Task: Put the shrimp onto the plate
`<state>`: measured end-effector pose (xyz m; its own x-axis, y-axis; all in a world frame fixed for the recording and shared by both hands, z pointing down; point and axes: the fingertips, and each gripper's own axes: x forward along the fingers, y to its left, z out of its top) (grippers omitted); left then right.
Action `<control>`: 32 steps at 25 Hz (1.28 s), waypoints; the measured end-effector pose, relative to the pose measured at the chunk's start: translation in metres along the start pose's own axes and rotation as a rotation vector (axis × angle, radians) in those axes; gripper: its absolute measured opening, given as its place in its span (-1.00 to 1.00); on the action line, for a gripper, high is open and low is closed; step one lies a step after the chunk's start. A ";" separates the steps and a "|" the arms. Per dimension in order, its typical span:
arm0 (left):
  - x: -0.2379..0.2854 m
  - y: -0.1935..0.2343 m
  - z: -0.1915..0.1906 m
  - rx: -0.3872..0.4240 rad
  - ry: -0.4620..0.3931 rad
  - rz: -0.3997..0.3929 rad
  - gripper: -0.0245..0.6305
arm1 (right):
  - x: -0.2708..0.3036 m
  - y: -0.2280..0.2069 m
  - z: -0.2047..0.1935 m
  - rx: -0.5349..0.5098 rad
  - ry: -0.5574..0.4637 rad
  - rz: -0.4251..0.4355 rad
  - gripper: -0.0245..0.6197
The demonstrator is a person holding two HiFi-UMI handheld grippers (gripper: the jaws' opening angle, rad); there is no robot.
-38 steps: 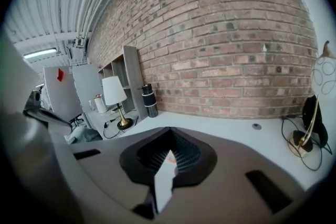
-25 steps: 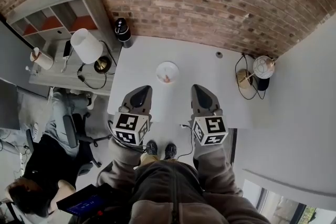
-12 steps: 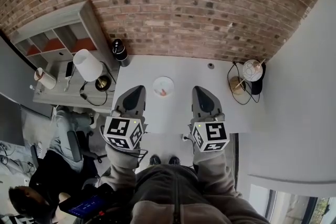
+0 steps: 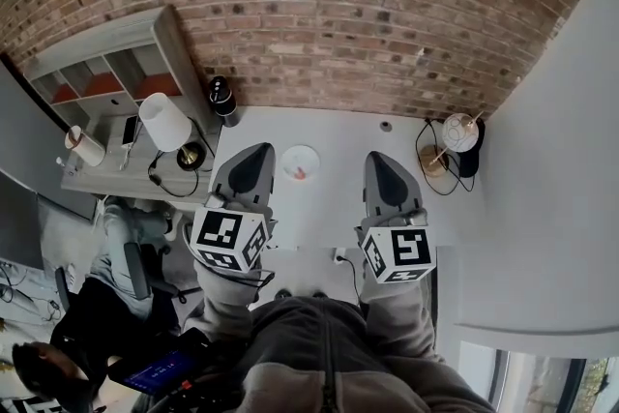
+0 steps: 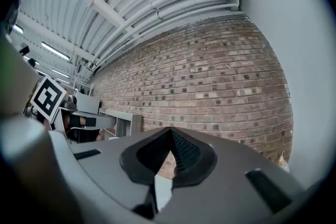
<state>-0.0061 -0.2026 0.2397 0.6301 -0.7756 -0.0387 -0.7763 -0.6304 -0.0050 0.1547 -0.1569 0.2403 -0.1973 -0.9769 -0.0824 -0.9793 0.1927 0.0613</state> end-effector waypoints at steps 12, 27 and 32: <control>0.005 -0.002 0.023 0.037 -0.050 -0.001 -0.91 | -0.008 -0.005 0.033 -0.038 -0.079 -0.014 -0.92; 0.006 0.003 0.017 0.039 -0.031 0.015 -0.91 | -0.002 -0.003 0.031 -0.028 -0.081 -0.002 -0.92; 0.008 0.001 0.014 0.035 -0.028 0.011 -0.91 | -0.002 -0.003 0.028 -0.033 -0.071 -0.004 -0.93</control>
<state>-0.0021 -0.2091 0.2254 0.6214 -0.7806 -0.0673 -0.7834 -0.6203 -0.0395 0.1570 -0.1531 0.2128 -0.1977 -0.9683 -0.1525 -0.9783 0.1849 0.0939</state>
